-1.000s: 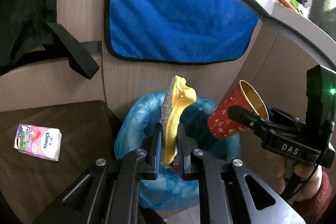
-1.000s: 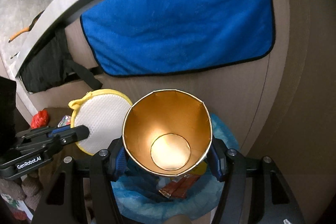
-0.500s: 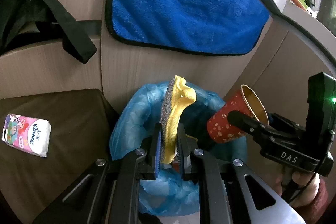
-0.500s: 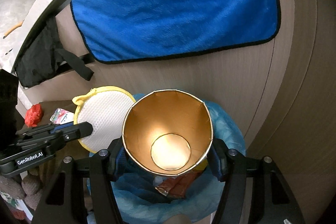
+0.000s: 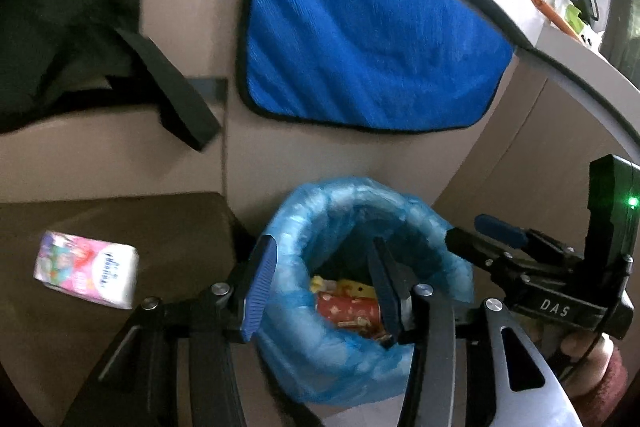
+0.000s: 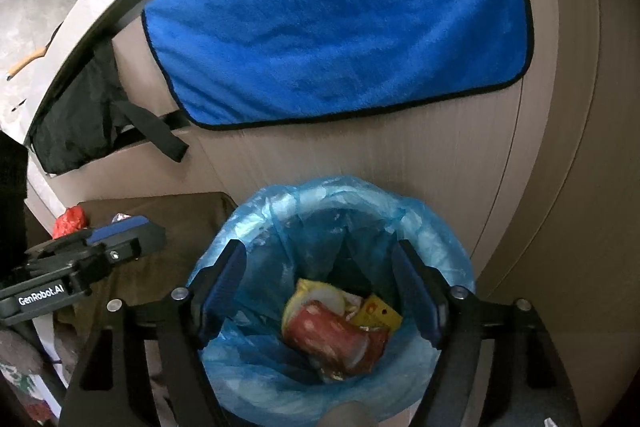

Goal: Collect trash
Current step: 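Move back to the table and grasp the red plastic bag with the left gripper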

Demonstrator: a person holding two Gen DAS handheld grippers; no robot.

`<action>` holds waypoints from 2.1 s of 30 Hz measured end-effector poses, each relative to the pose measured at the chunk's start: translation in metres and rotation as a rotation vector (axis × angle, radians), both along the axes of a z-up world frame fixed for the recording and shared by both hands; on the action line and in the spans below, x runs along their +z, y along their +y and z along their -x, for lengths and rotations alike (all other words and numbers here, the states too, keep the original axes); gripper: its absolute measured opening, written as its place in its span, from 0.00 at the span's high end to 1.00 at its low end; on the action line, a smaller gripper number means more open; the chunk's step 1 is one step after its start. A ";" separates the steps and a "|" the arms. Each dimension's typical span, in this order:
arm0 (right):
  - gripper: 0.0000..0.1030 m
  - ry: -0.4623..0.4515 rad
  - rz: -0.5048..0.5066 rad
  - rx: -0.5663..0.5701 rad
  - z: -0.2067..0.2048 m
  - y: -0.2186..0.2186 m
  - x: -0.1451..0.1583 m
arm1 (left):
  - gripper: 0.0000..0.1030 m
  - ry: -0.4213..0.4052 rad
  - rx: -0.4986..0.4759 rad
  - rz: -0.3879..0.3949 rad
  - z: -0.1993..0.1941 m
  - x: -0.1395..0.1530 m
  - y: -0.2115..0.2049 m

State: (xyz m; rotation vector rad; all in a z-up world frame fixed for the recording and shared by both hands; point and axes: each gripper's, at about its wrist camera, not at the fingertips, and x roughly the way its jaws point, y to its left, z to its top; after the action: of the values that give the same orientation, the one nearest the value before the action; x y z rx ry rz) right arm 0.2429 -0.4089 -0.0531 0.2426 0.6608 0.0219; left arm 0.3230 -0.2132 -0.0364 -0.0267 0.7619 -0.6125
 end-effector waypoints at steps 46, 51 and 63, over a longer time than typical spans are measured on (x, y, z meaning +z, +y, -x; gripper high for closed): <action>0.23 0.231 0.115 0.524 -0.170 0.292 -0.044 | 0.41 0.037 0.511 0.143 -0.029 -0.024 0.428; 0.22 0.240 0.086 0.544 -0.155 0.291 -0.046 | 0.41 0.032 0.523 0.157 -0.043 -0.025 0.422; 0.22 0.188 0.235 0.593 -0.112 0.325 -0.034 | 0.40 0.022 0.521 0.075 -0.066 -0.031 0.410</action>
State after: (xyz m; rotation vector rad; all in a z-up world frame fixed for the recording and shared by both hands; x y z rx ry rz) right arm 0.3550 -0.0834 -0.0874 -0.1866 0.8968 0.4917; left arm 0.3887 0.1970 -0.0676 -0.2925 0.7155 -0.1442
